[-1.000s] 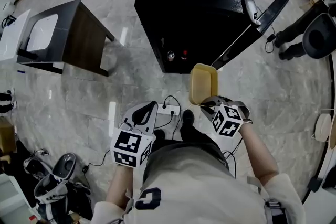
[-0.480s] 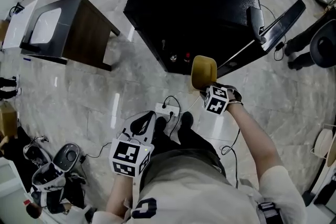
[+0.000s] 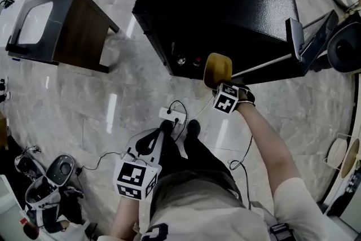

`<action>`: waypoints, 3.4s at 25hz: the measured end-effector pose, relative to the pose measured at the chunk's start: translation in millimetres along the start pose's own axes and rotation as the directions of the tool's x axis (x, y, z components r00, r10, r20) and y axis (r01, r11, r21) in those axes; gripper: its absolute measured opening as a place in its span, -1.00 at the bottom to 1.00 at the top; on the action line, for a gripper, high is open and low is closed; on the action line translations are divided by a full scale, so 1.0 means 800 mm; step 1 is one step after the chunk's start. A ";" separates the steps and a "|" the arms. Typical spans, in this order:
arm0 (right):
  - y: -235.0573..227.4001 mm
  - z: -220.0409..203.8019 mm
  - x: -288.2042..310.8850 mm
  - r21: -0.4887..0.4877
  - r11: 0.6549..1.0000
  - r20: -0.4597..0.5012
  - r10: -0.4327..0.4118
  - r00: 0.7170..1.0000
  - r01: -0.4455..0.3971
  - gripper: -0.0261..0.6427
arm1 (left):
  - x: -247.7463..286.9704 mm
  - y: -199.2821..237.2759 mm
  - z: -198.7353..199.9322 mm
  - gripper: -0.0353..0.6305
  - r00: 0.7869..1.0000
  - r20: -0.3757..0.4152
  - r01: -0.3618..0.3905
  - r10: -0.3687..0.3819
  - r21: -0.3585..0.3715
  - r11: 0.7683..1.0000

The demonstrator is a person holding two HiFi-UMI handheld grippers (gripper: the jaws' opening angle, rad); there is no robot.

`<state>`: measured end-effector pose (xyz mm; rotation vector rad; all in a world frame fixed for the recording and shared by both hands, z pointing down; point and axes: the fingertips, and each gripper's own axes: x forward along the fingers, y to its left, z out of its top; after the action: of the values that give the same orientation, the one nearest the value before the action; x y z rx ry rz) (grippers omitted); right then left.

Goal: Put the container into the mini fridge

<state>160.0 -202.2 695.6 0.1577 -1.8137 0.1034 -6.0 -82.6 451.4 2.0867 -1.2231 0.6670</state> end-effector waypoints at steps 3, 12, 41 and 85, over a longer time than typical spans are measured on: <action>-0.012 0.003 0.012 0.007 1.000 -0.027 -0.001 1.000 0.001 -0.83 | 0.003 0.007 -0.018 -0.72 1.000 -0.019 0.018 -0.018 -0.025 1.000; -0.043 -0.006 0.035 -0.001 0.999 -0.130 -0.045 0.990 0.045 -0.83 | 0.010 0.021 -0.038 -0.72 0.998 -0.039 0.056 -0.058 -0.064 0.996; -0.137 -0.011 0.037 -0.096 0.903 -0.190 -0.429 0.883 0.418 -0.77 | 0.037 0.048 -0.052 -0.72 0.992 -0.066 0.099 -0.104 -0.080 0.992; -0.205 -0.002 -0.002 0.023 0.733 -0.218 -0.660 0.719 0.679 -0.56 | 0.047 0.107 -0.045 -0.72 0.989 -0.067 0.124 -0.128 -0.060 0.990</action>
<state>188.8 -363.7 692.1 0.8480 -1.4528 -0.3022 -69.5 -110.4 524.1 2.0574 -1.0492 0.6358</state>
